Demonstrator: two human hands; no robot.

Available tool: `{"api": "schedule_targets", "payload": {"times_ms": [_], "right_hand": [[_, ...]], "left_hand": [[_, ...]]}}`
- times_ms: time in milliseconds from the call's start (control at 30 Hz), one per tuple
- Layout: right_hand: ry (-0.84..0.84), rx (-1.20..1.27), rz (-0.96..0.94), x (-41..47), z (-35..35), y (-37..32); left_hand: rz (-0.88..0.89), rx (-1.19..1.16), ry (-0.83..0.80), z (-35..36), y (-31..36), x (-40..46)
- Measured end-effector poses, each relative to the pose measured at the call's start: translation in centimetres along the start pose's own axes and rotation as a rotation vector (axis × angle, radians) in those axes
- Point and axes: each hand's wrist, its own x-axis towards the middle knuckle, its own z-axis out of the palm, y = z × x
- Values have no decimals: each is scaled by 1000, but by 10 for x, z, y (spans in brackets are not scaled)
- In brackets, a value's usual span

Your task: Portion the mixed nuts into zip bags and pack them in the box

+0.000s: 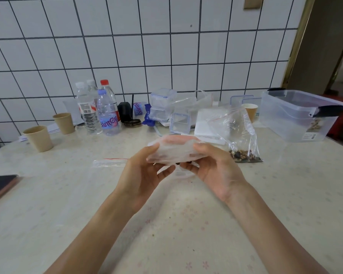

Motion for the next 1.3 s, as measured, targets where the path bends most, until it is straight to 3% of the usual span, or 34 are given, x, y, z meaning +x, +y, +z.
{"api": "schedule_targets", "payload": {"times_ms": [67,167,333,500,667,867,933,1300], "right_hand": [[23,-136,-27,-1,-1,1],[244,-185,-11,1,5,7],[459,-218,18,7,15,21],[572,-171,-27,6,10,18],[587,6,58,6,3,17],[399,387,154,7,-3,11],[333,400,176,7,-4,7],[276,271,197,7,7,5]], "left_hand": [[84,230,36,2,-2,-3],[198,439,208,4,-6,-4],[308,541,455,2,-12,0],[441,638,546,-5,-8,4],[345,549,491,-4,-10,2],[78,72,291,-7,-2,0],[12,-61,256,-6,1,2],[2,97,139,6,3,-1]]}}
